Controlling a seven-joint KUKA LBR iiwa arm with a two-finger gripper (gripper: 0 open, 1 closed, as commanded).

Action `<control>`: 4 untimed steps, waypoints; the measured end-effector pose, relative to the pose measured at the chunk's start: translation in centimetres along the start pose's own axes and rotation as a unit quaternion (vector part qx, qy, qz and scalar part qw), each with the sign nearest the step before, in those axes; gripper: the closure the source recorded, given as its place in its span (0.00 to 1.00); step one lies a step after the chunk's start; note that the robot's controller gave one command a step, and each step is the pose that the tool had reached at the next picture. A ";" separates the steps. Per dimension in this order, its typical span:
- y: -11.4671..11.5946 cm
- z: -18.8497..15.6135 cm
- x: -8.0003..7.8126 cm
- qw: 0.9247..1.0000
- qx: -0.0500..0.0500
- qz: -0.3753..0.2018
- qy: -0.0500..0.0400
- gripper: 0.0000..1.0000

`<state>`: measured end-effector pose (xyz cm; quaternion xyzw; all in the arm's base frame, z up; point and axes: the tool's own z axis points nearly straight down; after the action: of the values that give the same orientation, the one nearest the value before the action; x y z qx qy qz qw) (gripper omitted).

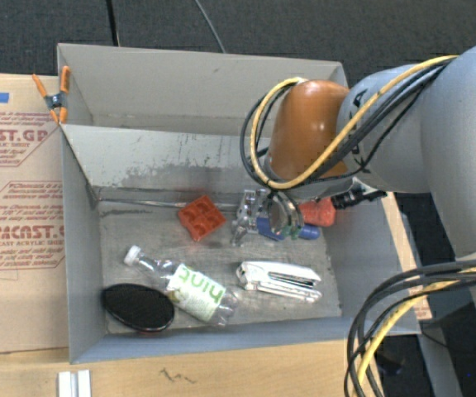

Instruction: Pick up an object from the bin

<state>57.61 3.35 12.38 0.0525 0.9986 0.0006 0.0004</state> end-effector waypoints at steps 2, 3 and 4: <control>0.0 0.0 0.0 1.000 0.000 0.000 0.000 0.00; 1.3 -0.3 0.1 1.000 0.002 -0.029 0.000 0.00; 6.0 -0.8 1.1 0.996 0.000 -0.092 -0.001 0.00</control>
Offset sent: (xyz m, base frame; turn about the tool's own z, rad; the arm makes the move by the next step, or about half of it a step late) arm 0.0000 0.0000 0.0000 0.0000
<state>57.10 9.44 13.18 -0.0398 0.9992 0.0006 0.0012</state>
